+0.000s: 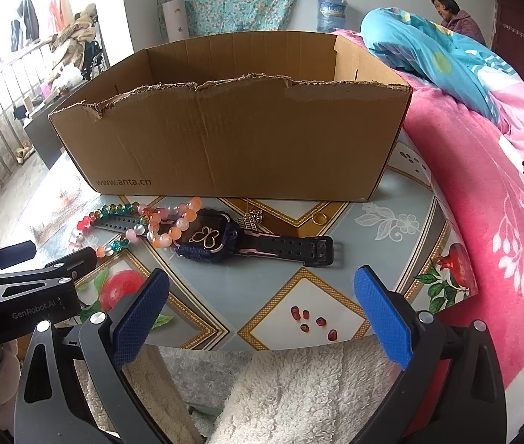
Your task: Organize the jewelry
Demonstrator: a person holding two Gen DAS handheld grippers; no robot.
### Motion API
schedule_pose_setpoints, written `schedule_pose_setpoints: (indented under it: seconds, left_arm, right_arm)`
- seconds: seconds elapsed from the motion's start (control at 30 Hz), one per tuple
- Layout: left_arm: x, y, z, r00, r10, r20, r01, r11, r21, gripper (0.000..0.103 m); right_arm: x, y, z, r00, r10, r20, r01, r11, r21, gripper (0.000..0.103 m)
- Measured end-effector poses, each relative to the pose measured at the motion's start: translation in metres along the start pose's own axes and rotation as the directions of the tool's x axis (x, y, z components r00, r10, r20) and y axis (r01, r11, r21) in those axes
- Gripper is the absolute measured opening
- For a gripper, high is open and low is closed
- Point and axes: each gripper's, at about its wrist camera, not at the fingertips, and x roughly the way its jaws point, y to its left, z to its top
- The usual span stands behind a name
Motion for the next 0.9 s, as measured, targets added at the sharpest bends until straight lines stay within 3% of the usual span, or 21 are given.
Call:
schedule_pose_setpoints:
  seconds: [0.33,0.63,0.77,0.9]
  left_arm:
    - [0.001,0.008,-0.002,1.000,-0.020,0.006,0.020,1.000,-0.019,0.090]
    - [-0.009,0.034,-0.011,0.984,-0.093,0.153,0.098,0.995,-0.022,0.090]
    - [-0.012,0.039,-0.008,0.972,-0.101,0.214,0.105,0.994,-0.007,0.090]
    - [-0.007,0.034,-0.002,0.971,-0.063,0.230,0.057,0.998,0.033,0.090]
  right_arm:
    - [-0.003,0.001,0.002,1.000,0.010,0.016,-0.010,1.000,-0.007,0.098]
    - [-0.015,-0.001,0.008,0.994,0.074,0.085,-0.073,0.997,-0.020,0.097]
    - [-0.016,0.003,0.008,0.990,0.114,0.081,-0.112,0.993,-0.031,0.088]
    - [-0.014,0.008,0.005,0.988,0.136,0.066,-0.133,0.990,-0.048,0.081]
